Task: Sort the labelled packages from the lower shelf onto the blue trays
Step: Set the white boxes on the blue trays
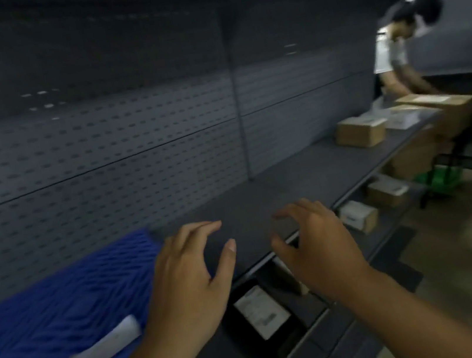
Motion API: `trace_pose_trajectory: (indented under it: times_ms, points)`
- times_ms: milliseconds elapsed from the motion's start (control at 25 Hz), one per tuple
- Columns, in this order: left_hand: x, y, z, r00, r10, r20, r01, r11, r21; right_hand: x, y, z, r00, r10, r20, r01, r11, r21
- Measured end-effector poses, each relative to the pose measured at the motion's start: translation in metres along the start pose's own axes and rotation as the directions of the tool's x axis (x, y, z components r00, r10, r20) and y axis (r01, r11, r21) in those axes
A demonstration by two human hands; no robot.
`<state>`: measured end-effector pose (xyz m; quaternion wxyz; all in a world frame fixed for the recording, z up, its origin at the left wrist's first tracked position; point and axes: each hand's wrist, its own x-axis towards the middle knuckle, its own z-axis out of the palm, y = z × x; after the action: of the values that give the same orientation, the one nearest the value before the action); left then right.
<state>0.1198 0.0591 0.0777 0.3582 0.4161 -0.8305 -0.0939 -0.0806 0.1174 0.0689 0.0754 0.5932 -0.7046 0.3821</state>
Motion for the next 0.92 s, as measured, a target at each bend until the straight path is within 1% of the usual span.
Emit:
trace_pose_trajectory:
  times_ms: [240, 360, 480, 680, 800, 920]
  points:
    - [0.099, 0.097, 0.138, 0.986, 0.081, 0.145, -0.047, 0.973, -0.226, 0.028, 0.149, -0.069, 0.986, 0.154, -0.066, -0.161, 0.980, -0.121]
    - [0.144, 0.134, 0.207, 0.976, 0.135, 0.172, -0.080, 0.951, -0.298, 0.048, 0.219, -0.089, 0.969, 0.214, -0.121, -0.234, 0.955, -0.183]
    - [0.190, 0.157, 0.272, 0.973, 0.141, 0.181, -0.071, 0.936, -0.345, 0.076, 0.285, -0.098, 0.960, 0.254, -0.114, -0.274, 0.934, -0.228]
    - [0.282, 0.191, 0.366, 0.978, 0.109, 0.176, -0.039, 0.931, -0.363, 0.151, 0.387, -0.096, 0.954, 0.292, -0.073, -0.301, 0.924, -0.238]
    - [0.331, 0.212, 0.406, 0.977, 0.088, 0.194, -0.018, 0.941, -0.339, 0.199, 0.443, -0.098, 0.961, 0.265, -0.082, -0.276, 0.940, -0.198]
    - [0.375, 0.222, 0.435, 0.976, 0.006, 0.219, 0.060, 0.953, -0.295, 0.245, 0.500, -0.096, 0.965, 0.251, -0.069, -0.259, 0.956, -0.135]
